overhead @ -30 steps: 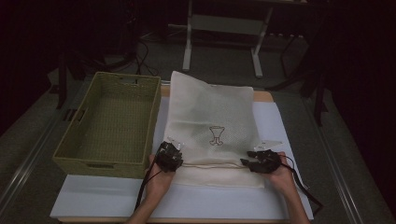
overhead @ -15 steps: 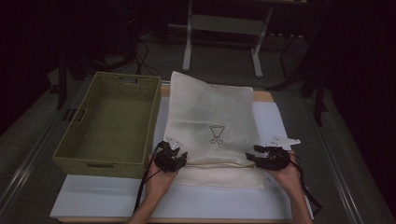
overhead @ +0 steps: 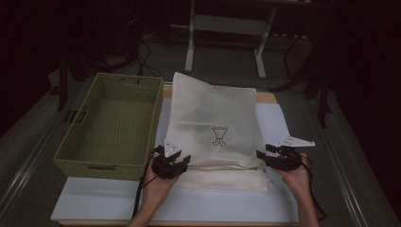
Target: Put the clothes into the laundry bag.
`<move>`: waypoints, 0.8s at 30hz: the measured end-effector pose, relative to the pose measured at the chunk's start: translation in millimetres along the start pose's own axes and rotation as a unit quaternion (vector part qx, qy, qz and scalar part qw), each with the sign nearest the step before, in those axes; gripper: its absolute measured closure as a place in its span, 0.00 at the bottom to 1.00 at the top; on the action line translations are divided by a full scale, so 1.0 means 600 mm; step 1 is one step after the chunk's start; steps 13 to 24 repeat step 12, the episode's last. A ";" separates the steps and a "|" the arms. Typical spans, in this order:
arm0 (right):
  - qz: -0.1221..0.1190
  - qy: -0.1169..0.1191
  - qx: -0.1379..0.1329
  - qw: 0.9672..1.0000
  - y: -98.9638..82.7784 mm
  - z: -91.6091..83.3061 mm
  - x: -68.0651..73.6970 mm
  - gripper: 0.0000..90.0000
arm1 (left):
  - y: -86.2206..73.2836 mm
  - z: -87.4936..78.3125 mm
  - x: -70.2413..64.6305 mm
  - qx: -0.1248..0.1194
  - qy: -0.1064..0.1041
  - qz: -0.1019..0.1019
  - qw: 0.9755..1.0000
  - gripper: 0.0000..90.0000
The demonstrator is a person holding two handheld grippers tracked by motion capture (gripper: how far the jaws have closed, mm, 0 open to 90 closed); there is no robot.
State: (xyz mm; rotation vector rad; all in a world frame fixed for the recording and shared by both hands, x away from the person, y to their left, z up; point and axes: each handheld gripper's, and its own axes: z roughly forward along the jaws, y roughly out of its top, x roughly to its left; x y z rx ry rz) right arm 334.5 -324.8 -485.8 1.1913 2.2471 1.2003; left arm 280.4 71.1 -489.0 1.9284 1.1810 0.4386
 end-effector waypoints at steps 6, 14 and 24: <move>0.013 -0.018 0.001 1.000 -0.007 -0.002 -0.012 0.48 | -0.011 -0.008 -0.011 0.001 -0.017 0.010 1.000 0.64; 0.025 -0.034 0.005 0.999 -0.016 -0.002 -0.024 0.47 | -0.031 -0.020 -0.024 0.004 -0.027 0.033 0.999 0.63; 0.025 -0.034 0.005 0.999 -0.016 -0.002 -0.024 0.47 | -0.031 -0.020 -0.024 0.004 -0.027 0.033 0.999 0.63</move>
